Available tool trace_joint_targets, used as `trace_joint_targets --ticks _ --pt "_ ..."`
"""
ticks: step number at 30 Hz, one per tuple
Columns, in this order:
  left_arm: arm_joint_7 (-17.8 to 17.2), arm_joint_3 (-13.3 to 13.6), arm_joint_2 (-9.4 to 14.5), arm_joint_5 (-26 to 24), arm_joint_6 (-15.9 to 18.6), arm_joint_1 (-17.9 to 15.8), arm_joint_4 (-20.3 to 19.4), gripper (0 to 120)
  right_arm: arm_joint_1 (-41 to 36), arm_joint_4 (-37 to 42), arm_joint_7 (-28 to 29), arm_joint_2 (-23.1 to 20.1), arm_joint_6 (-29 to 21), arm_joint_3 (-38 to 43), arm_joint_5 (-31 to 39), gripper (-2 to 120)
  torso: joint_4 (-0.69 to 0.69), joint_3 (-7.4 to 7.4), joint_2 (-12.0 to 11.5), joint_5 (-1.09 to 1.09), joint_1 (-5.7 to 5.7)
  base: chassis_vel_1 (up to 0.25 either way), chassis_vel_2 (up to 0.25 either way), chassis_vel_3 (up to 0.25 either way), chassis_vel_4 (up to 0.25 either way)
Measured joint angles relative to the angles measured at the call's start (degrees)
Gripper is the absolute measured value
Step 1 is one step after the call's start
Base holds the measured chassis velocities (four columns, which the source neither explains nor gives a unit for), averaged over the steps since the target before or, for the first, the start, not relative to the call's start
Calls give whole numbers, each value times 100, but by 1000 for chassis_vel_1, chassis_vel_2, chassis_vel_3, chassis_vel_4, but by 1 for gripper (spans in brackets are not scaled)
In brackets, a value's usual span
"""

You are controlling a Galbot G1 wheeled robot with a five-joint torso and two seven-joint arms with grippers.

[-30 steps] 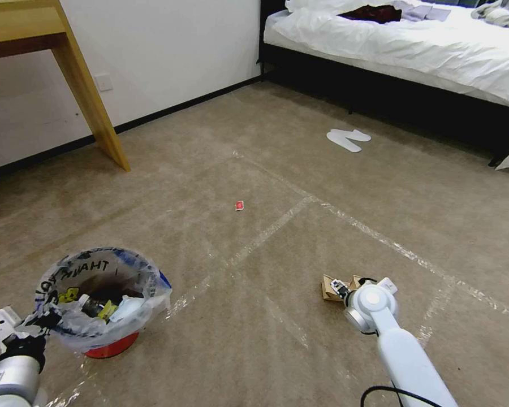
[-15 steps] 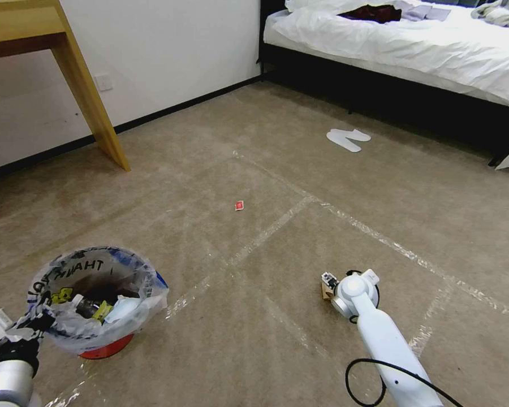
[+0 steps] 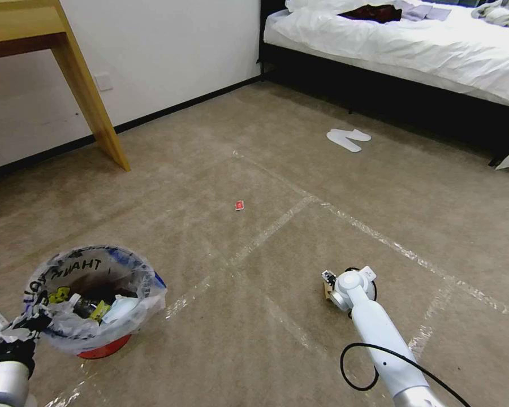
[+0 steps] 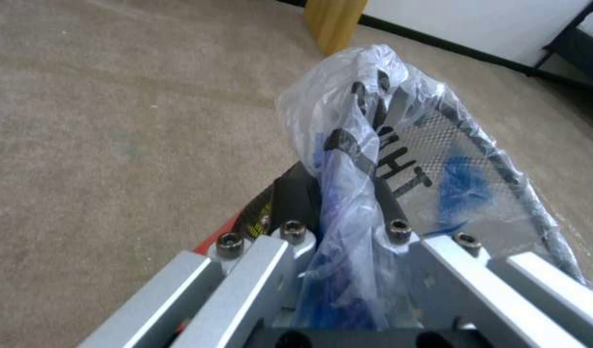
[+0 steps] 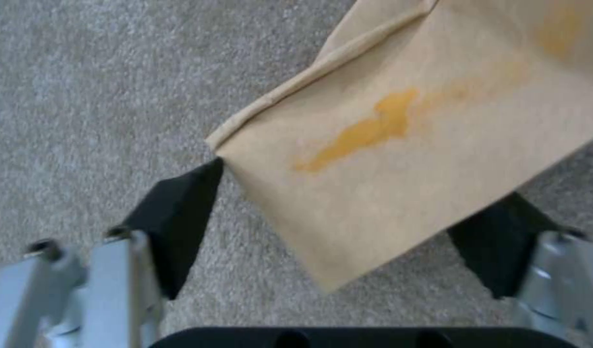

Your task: Pick up the trash bin and place the garbage on the floor into it.

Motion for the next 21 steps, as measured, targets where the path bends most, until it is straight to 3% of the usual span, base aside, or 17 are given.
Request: trace_joint_targets --ticks 2,8,10,17,19,21 --pt "0 9 18 -2 -2 -9 7 5 -45 2 -26 1 16 19 -44 66 0 0 0 0 0 0 0 0 0" --pt "5 10 38 -4 -46 -4 37 5 -129 49 -39 3 37 26 -111 48 0 -1 0 -1 0 0 0 0 0" --pt "11 19 40 -3 -58 1 37 5 -204 118 -41 -5 41 28 -137 35 0 -1 0 -1 0 0 0 0 0" --pt "13 34 44 -1 -58 12 23 5 -395 481 -101 -108 67 33 -147 20 0 -1 0 1 0 0 0 0 0" --pt "14 51 44 4 -45 14 23 5 -581 984 -181 -228 87 77 -58 11 -1 0 0 1 0 0 0 0 0" --pt "14 54 44 4 -43 14 23 5 -608 1063 -196 -247 99 78 -52 11 -1 0 0 0 0 0 0 0 0"
